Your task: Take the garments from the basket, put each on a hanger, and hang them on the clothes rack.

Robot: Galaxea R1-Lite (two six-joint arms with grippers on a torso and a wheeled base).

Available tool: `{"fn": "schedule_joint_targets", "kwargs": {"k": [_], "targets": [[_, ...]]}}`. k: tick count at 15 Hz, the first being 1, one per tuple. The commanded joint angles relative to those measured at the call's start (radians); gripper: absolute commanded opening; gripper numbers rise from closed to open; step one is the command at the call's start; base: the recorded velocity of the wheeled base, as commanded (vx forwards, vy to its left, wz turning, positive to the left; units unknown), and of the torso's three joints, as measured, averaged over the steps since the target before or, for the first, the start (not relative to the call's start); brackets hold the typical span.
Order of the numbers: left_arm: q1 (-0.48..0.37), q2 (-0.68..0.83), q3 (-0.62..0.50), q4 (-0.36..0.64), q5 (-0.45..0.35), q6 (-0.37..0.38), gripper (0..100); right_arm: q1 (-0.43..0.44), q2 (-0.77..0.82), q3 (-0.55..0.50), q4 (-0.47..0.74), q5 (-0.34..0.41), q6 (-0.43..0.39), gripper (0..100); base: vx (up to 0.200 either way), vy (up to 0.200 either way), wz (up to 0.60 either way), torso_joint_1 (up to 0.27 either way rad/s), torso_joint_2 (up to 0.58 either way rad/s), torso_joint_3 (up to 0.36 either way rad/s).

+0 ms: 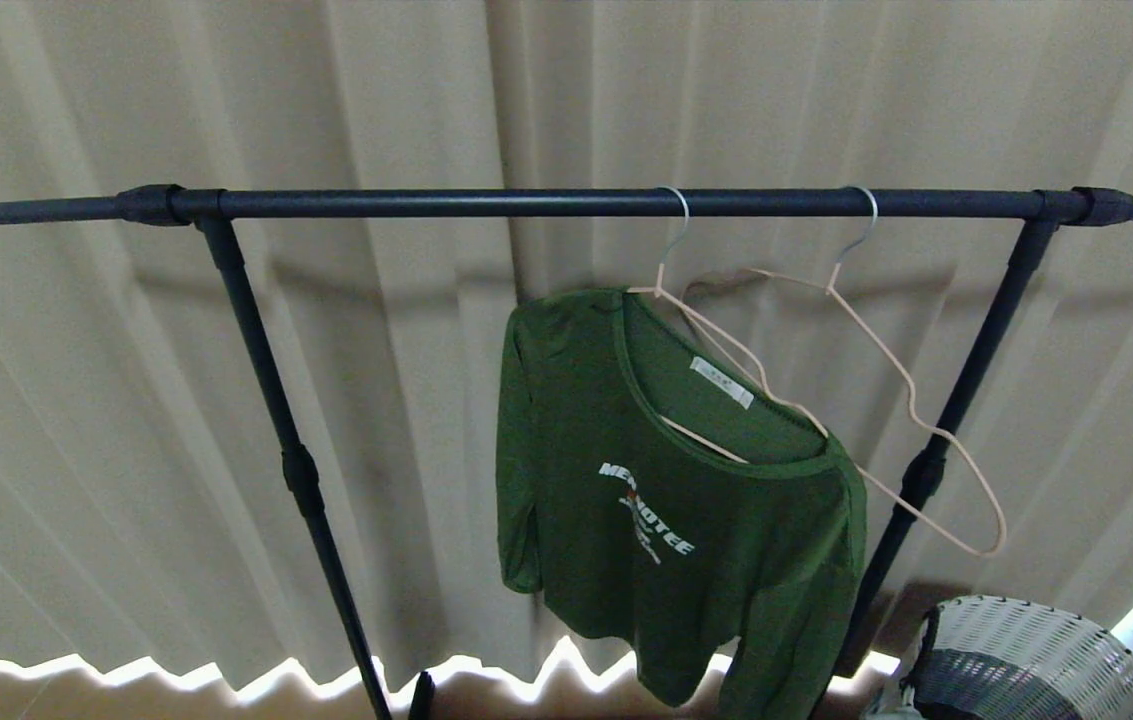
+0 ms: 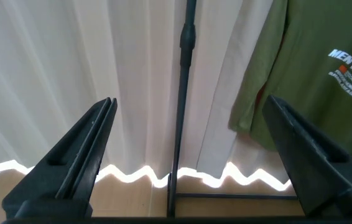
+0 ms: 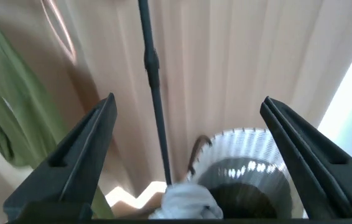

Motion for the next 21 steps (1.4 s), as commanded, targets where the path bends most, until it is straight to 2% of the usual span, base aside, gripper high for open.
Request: {"fn": "schedule_joint_targets", "kwargs": {"k": [1, 12, 21], "targets": [[0.0, -0.001, 0.0, 0.0, -0.001, 0.001, 100, 0.0, -0.001, 0.009, -0.002, 0.001, -0.002, 100, 0.0, 0.0, 0.0, 0.0, 0.0, 0.0], [0.0, -0.001, 0.0, 0.0, 0.001, -0.002, 100, 0.0, -0.001, 0.009, -0.008, -0.004, 0.01, 100, 0.0, 0.0, 0.0, 0.0, 0.0, 0.0], [0.0, -0.001, 0.0, 0.0, -0.001, 0.001, 100, 0.0, -0.001, 0.009, -0.008, -0.005, 0.012, 100, -0.2, 0.0, 0.0, 0.004, 0.0, 0.002]]}}
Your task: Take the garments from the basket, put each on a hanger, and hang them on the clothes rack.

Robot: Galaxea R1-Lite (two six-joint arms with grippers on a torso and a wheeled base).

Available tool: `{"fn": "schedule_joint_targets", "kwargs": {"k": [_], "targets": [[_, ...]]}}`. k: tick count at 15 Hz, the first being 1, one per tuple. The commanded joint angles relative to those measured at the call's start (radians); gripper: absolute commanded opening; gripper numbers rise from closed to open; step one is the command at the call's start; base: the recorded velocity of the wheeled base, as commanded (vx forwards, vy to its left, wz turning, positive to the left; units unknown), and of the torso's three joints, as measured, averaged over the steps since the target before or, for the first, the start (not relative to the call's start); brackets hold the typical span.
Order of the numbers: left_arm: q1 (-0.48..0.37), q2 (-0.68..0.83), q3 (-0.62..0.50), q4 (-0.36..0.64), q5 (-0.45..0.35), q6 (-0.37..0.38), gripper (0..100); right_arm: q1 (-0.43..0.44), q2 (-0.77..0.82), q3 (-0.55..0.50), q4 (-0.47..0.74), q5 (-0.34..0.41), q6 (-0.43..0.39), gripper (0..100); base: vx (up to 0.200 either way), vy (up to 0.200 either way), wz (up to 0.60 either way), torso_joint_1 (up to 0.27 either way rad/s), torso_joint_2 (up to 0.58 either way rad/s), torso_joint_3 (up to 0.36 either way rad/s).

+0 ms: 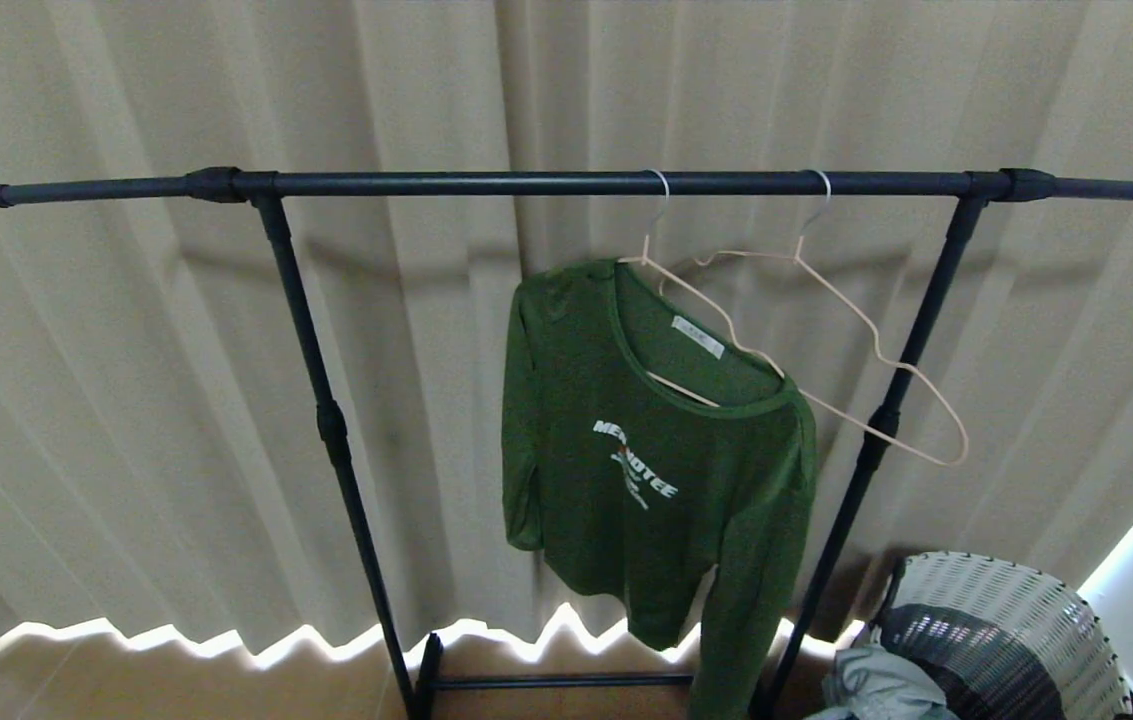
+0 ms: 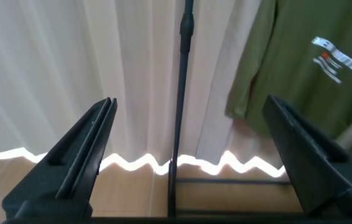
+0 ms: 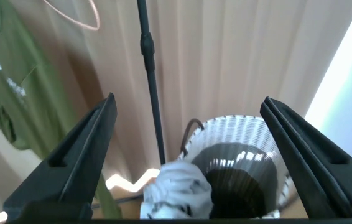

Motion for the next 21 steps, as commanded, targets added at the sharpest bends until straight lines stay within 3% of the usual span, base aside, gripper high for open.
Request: {"fn": "schedule_joint_targets", "kwargs": {"k": [1, 21], "targets": [[0.001, 0.001, 0.0, 0.0, 0.0, -0.001, 100, 0.001, -0.001, 0.0, -0.001, 0.0, -0.001, 100, 0.0, 0.0, 0.0, 0.0, 0.0, 0.0], [0.001, 0.001, 0.0, 0.0, 0.002, -0.001, 100, 0.001, -0.001, 0.0, -0.002, -0.002, 0.0, 100, 0.0, 0.0, 0.0, 0.0, 0.0, 0.0]]}}
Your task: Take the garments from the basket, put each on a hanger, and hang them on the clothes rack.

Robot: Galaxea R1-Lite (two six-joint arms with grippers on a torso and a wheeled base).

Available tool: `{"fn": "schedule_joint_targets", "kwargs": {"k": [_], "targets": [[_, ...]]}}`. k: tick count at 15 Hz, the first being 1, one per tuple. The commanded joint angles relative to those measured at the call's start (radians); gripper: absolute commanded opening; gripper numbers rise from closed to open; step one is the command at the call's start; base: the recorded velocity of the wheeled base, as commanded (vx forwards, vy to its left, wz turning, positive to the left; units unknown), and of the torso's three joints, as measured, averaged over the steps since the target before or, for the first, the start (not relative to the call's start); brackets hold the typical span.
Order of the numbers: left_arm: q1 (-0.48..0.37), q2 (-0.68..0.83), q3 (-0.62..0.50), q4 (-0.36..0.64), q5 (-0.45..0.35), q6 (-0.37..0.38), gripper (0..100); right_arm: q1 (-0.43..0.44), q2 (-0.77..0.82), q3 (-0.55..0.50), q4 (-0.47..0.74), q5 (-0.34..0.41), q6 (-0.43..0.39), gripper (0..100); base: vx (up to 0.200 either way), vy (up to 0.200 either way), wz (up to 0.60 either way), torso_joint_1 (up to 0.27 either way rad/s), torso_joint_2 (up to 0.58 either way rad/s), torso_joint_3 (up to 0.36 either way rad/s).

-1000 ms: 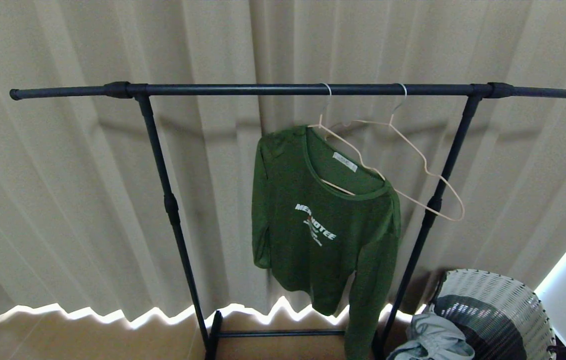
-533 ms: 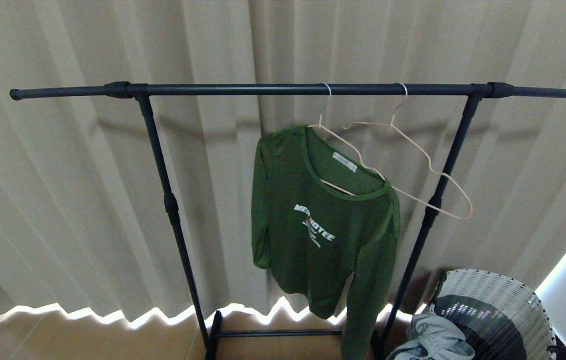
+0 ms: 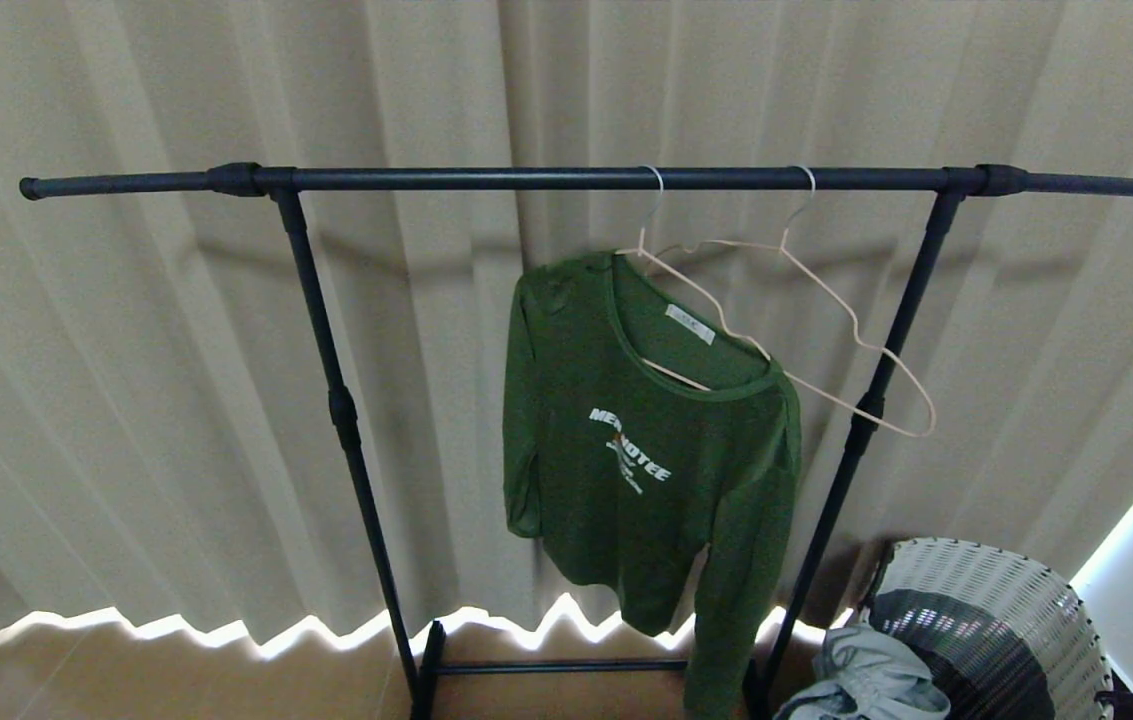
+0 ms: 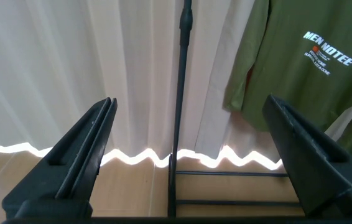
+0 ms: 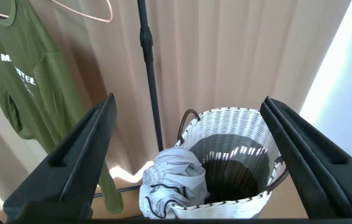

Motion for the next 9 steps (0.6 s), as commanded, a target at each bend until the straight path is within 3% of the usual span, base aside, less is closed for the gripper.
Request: {"fn": "schedule_joint_targets", "kwargs": {"k": [1, 9], "targets": [[0.0, 0.001, 0.0, 0.001, -0.001, -0.001, 100, 0.0, -0.001, 0.0, 0.0, -0.001, 0.0, 100, 0.0, 0.0, 0.0, -0.051, 0.17, 0.09], [0.0, 0.001, 0.0, 0.001, -0.001, -0.001, 100, 0.0, -0.001, 0.0, 0.0, -0.001, 0.0, 100, 0.0, 0.0, 0.0, -0.147, 0.44, 0.284]]}}
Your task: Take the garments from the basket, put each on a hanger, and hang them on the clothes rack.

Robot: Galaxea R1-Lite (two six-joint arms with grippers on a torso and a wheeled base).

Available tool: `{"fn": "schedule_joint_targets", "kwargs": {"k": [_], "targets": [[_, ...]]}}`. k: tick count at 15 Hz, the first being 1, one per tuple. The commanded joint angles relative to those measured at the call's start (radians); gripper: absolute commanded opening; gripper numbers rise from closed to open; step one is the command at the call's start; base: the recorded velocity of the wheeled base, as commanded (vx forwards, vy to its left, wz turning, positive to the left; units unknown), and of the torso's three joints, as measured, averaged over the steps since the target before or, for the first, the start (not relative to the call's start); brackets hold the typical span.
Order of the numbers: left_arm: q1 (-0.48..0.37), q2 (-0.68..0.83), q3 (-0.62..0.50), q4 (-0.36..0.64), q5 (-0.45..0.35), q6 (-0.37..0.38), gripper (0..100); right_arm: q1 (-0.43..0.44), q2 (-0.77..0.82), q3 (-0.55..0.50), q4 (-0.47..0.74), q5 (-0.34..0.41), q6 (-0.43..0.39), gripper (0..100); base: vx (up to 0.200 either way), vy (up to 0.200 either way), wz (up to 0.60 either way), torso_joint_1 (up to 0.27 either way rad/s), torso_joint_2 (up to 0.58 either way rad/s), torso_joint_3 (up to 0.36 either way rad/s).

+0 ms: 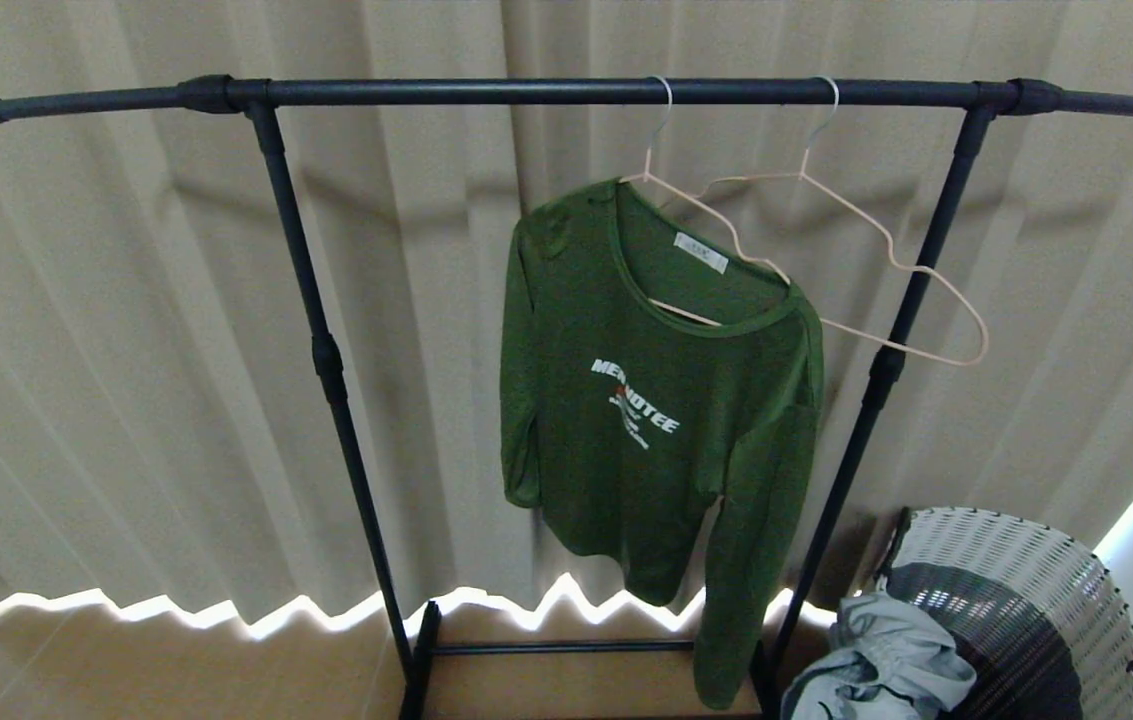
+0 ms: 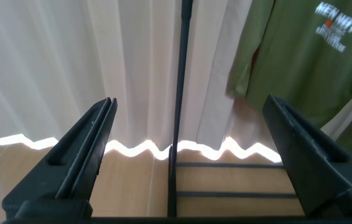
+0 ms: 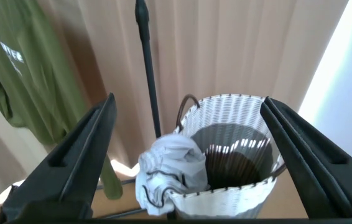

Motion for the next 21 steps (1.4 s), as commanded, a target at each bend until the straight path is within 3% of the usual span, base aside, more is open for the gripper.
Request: {"fn": "schedule_joint_targets", "kwargs": {"k": [1, 10, 21], "targets": [[0.0, 0.001, 0.0, -0.001, 0.001, 0.0, 100, 0.0, -0.001, 0.0, -0.001, 0.0, 0.0, 100, 0.0, 0.0, 0.0, -0.129, 0.47, 0.33], [0.0, 0.001, 0.0, -0.001, 0.0, -0.002, 100, 0.0, -0.001, 0.0, -0.001, 0.0, -0.002, 100, 0.0, 0.0, 0.0, -0.081, 0.43, 0.347], [0.0, 0.001, 0.0, -0.001, 0.0, 0.0, 100, 0.0, -0.001, 0.0, -0.001, 0.0, -0.002, 100, 0.0, 0.0, 0.0, -0.003, 0.02, 0.02]]}}
